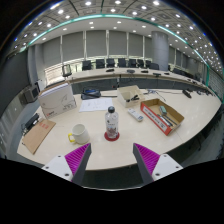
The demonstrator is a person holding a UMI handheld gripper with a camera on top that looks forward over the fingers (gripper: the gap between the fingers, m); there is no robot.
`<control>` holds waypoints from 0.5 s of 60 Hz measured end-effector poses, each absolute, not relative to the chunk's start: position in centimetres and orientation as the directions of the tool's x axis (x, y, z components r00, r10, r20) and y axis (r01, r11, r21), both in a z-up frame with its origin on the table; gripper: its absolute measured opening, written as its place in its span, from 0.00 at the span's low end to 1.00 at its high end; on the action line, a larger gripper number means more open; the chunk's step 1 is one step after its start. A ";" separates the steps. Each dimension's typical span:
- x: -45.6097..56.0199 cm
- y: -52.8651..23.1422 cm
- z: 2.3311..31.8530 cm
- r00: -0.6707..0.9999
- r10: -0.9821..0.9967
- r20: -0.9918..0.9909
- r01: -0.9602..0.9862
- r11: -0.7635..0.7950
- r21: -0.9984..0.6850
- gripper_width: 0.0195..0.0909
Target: Pour water
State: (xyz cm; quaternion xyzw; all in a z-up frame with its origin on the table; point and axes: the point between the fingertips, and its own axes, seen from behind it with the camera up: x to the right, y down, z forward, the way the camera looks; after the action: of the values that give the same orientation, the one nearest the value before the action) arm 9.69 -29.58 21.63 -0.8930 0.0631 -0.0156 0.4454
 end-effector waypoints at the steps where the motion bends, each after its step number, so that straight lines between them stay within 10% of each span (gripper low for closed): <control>1: 9.5 -30.0 21.6 0.992 -0.126 -0.025 -0.095 -0.598 -0.796 0.93; 30: 7.9 -33.9 22.0 0.991 -0.105 0.077 -0.003 -0.610 -0.793 0.93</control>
State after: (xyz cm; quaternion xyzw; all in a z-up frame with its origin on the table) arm 7.92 -33.87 22.00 -0.8952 0.0302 -0.0578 0.4408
